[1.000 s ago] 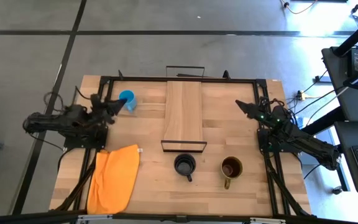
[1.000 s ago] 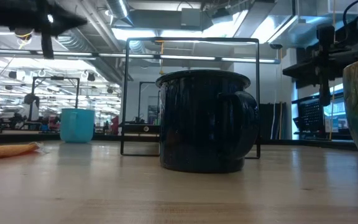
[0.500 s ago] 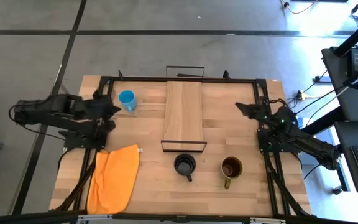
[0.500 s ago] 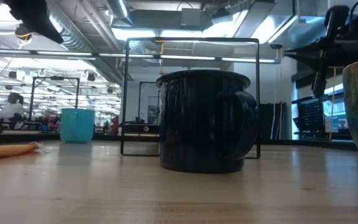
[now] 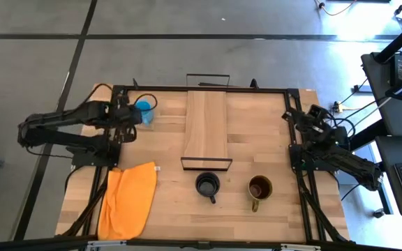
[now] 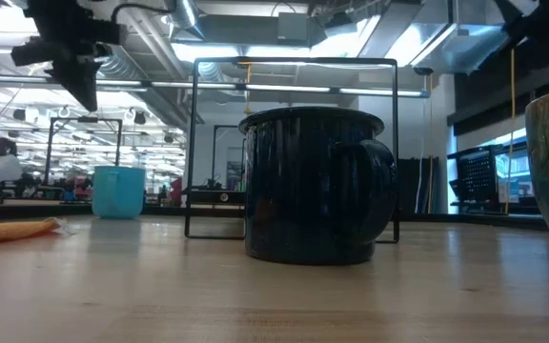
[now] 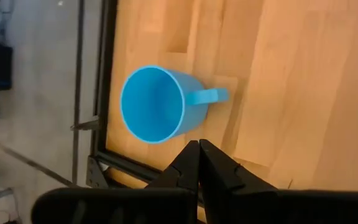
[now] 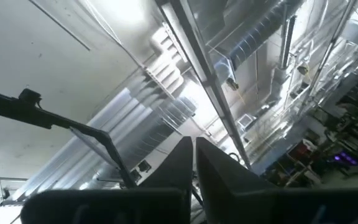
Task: Stack small to large cups/mugs on shelf
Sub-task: Put the blue mug on the shelf
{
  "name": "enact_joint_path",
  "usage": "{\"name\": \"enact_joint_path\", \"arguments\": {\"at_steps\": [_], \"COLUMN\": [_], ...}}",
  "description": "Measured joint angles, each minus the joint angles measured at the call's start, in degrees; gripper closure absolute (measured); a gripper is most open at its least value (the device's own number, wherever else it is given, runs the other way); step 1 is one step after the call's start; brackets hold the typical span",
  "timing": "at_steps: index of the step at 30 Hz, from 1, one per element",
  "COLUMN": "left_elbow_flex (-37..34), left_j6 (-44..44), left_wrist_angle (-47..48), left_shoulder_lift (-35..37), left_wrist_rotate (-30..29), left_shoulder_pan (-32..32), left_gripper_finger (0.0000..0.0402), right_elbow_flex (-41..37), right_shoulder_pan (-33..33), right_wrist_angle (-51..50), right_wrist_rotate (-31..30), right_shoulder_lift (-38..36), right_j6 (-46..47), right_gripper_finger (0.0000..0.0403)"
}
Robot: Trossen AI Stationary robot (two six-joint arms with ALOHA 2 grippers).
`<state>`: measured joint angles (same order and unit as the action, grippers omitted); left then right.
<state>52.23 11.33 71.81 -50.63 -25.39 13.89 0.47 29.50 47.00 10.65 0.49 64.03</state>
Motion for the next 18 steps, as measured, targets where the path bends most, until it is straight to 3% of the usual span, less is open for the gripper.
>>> {"name": "enact_joint_path", "arguments": {"at_steps": [7,12,18], "left_elbow_flex": [0.0,0.0,0.0], "left_j6": [9.0,19.7,28.2], "left_wrist_angle": [-0.8,-1.6,-11.2], "left_shoulder_lift": [-0.8,-4.5,-9.4], "left_wrist_rotate": [7.8,8.5,10.0], "left_shoulder_pan": [11.4,18.7,23.6], "left_gripper_finger": [0.0362,0.0314,0.0252], "right_elbow_flex": [0.0,0.0,0.0], "right_shoulder_pan": [0.0,0.0,0.0], "right_wrist_angle": [-1.7,-1.7,-1.7], "right_wrist_rotate": [0.2,2.9,4.5], "right_shoulder_lift": [0.0,0.0,0.0], "right_j6": [-0.1,1.4,3.5], "right_gripper_finger": [0.0379,0.0379,0.0379]}}
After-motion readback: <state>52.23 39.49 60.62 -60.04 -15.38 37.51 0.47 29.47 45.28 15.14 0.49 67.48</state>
